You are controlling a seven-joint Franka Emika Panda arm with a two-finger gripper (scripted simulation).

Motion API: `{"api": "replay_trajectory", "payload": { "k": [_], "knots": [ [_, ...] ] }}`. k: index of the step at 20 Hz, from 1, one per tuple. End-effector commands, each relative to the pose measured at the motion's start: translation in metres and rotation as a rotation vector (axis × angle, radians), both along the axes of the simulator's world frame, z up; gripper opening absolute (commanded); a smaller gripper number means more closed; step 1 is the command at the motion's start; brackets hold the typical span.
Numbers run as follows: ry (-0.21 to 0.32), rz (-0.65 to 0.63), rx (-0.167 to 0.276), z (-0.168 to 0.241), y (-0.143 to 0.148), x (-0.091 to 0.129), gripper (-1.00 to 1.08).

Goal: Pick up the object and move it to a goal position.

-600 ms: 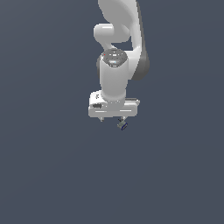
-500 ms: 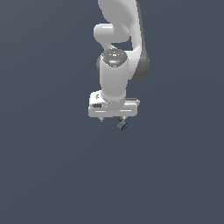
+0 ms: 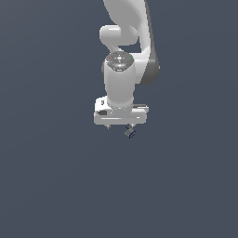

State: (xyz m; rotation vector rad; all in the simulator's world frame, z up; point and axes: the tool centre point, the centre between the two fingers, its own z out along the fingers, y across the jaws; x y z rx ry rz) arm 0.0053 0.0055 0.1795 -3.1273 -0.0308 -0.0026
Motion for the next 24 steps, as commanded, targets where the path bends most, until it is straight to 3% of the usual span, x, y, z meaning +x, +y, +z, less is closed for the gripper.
{"api": "replay_trajectory", "payload": {
  "k": [1,12,24],
  "knots": [
    [0.000,0.002,0.000,0.000,0.000,0.000,1.00],
    [0.000,0.143,-0.010,-0.024,0.007,-0.012,1.00],
    [0.000,0.513,-0.021,-0.080,0.029,-0.047,1.00]
  ]
}}
